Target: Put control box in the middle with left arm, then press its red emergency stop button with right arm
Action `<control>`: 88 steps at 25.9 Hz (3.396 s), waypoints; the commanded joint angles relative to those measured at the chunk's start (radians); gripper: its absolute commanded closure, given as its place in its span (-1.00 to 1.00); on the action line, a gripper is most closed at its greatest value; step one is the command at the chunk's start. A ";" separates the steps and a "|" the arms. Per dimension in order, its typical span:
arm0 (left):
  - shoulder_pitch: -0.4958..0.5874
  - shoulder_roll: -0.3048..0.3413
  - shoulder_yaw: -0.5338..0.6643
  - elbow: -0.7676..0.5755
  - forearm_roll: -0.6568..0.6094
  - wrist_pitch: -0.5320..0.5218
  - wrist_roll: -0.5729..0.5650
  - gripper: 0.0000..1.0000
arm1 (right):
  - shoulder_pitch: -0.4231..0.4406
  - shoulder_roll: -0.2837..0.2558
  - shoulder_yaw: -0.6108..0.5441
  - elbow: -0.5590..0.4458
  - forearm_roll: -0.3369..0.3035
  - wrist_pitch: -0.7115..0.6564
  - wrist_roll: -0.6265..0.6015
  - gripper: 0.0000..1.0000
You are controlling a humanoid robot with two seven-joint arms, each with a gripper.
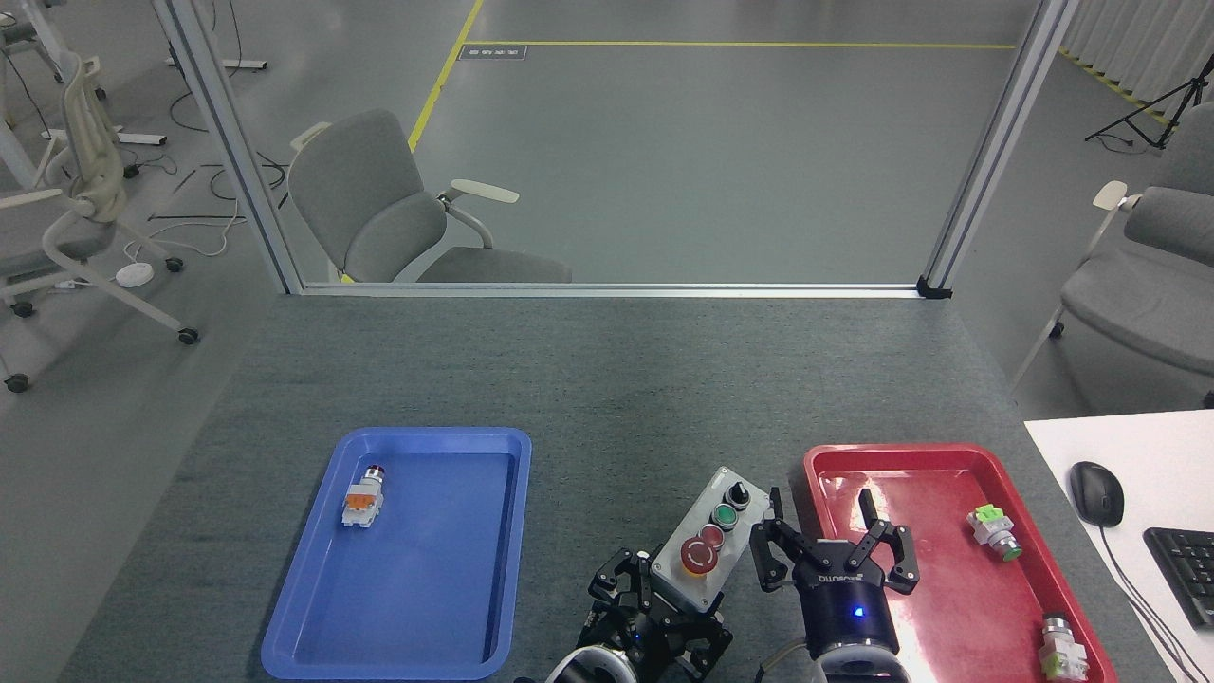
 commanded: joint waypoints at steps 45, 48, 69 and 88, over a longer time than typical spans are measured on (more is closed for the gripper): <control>-0.067 0.000 -0.079 0.080 0.068 0.016 -0.005 -0.86 | 0.003 0.001 0.010 0.000 -0.014 0.005 0.009 -0.94; -0.067 0.001 -0.075 0.079 0.068 0.015 -0.005 -0.95 | 0.003 0.001 0.010 0.000 -0.014 0.005 0.007 -0.94; 0.140 0.262 0.269 -0.185 0.163 -0.367 0.009 -0.98 | 0.004 -0.006 0.056 -0.008 0.038 -0.154 0.012 1.00; 0.220 0.336 0.870 -0.363 0.298 -0.317 0.093 -0.97 | 0.035 -0.001 0.226 -0.015 0.055 -0.142 0.104 1.00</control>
